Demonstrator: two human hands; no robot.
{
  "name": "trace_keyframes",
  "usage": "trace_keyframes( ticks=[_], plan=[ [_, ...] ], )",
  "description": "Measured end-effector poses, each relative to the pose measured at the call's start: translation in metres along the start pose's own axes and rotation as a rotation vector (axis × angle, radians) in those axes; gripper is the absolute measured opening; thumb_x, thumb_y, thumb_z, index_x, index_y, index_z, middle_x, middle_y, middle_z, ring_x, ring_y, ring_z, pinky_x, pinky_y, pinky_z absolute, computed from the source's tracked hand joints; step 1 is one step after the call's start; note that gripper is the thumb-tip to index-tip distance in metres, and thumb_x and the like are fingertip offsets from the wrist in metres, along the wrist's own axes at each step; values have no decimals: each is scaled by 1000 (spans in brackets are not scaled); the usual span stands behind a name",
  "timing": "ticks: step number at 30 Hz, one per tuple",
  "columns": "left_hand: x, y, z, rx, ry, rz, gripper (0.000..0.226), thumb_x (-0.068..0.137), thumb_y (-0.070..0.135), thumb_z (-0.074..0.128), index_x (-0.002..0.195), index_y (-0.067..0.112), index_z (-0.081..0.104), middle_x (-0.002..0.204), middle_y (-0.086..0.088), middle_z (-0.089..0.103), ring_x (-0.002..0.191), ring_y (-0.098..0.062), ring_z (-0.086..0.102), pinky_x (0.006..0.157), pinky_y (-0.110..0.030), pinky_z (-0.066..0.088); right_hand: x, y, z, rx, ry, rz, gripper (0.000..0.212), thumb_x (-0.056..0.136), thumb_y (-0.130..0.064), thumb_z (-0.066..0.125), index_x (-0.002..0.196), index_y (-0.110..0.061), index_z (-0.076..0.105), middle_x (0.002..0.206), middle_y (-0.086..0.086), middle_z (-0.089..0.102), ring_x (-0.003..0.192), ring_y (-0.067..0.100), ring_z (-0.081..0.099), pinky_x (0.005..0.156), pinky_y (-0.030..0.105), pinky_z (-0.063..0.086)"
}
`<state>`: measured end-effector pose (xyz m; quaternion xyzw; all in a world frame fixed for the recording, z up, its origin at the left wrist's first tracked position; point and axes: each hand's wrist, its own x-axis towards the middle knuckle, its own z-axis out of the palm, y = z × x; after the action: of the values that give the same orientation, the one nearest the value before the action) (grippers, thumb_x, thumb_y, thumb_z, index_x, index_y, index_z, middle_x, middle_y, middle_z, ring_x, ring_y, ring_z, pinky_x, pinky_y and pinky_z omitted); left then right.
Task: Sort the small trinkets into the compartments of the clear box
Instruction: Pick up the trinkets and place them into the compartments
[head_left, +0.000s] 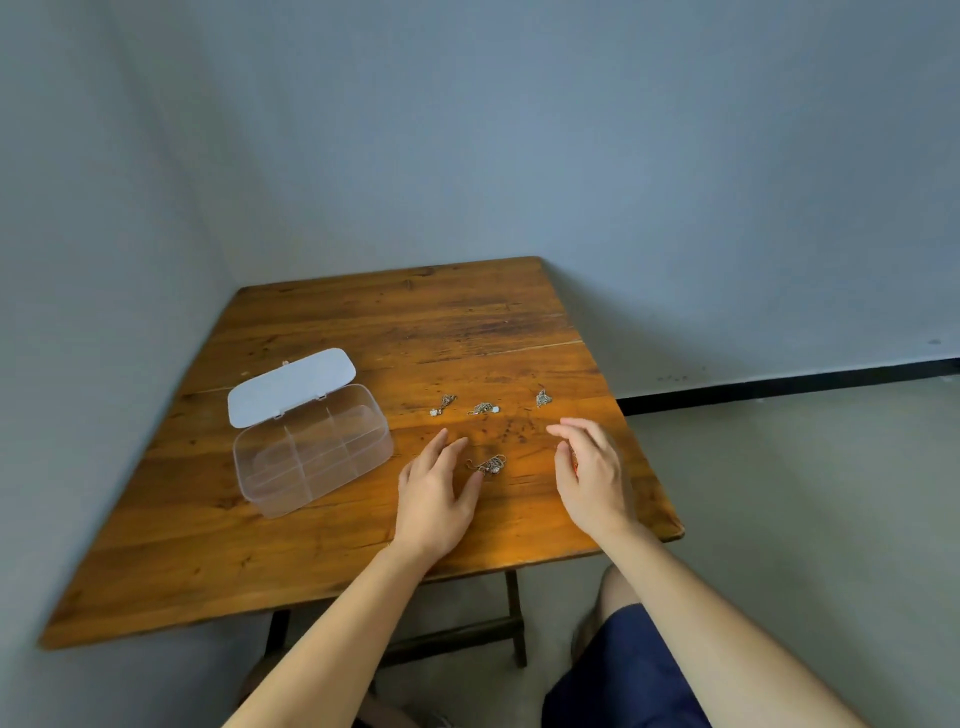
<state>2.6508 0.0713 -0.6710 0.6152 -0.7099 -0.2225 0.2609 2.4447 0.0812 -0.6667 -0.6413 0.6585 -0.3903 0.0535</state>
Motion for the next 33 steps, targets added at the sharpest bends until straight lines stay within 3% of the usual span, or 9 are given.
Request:
trace_keyframes(
  ticks=[3, 6, 11, 18, 24, 30, 33],
  plan=[
    [5, 4, 8, 62, 29, 24, 52, 95, 55, 48, 141, 31, 47, 157, 5, 34, 145, -16, 28, 119, -40, 9, -2, 5, -4, 82, 20, 131, 26, 97, -12, 52, 119, -16, 65, 124, 0, 59, 113, 14, 54, 88, 20, 37],
    [4, 2, 12, 123, 56, 50, 57, 93, 62, 45, 139, 28, 51, 153, 6, 40, 142, -14, 33, 118, -38, 11, 2, 7, -1, 103, 0, 255, 27, 99, -17, 49, 122, -18, 63, 126, -1, 57, 116, 15, 51, 90, 23, 37],
    [5, 2, 14, 190, 63, 80, 58, 92, 66, 41, 137, 32, 52, 152, 6, 42, 140, -13, 34, 118, -40, 13, 4, 10, 1, 84, -16, 286, 28, 96, -20, 53, 123, -18, 62, 127, 1, 56, 118, 19, 52, 91, 26, 38],
    [6, 6, 15, 275, 57, 59, 57, 91, 68, 39, 135, 36, 57, 150, 4, 43, 141, -16, 33, 117, -44, 17, -4, 10, 6, -265, 22, 282, 50, 85, -46, 63, 120, -11, 66, 114, 8, 56, 107, 28, 53, 91, 42, 46],
    [8, 7, 16, 164, 92, -9, 43, 92, 60, 50, 124, 37, 67, 147, 6, 48, 139, -16, 37, 117, -42, 19, 0, 14, 7, -110, 14, 222, 29, 88, -30, 71, 108, -8, 75, 103, 8, 64, 89, 24, 65, 78, 35, 56],
    [11, 9, 17, 92, 134, -43, 29, 90, 50, 60, 112, 36, 72, 140, 6, 55, 133, -17, 43, 113, -39, 21, 2, 14, 2, -46, -6, 189, 16, 87, -24, 74, 95, -11, 77, 88, 7, 67, 75, 20, 63, 64, 28, 52],
    [11, 7, 16, 58, 145, -46, 21, 91, 44, 63, 105, 31, 74, 136, 5, 58, 130, -17, 46, 110, -37, 22, 2, 15, 3, -40, -47, 158, 14, 88, -22, 72, 93, -9, 76, 87, 7, 66, 77, 22, 62, 65, 30, 52]
  ],
)
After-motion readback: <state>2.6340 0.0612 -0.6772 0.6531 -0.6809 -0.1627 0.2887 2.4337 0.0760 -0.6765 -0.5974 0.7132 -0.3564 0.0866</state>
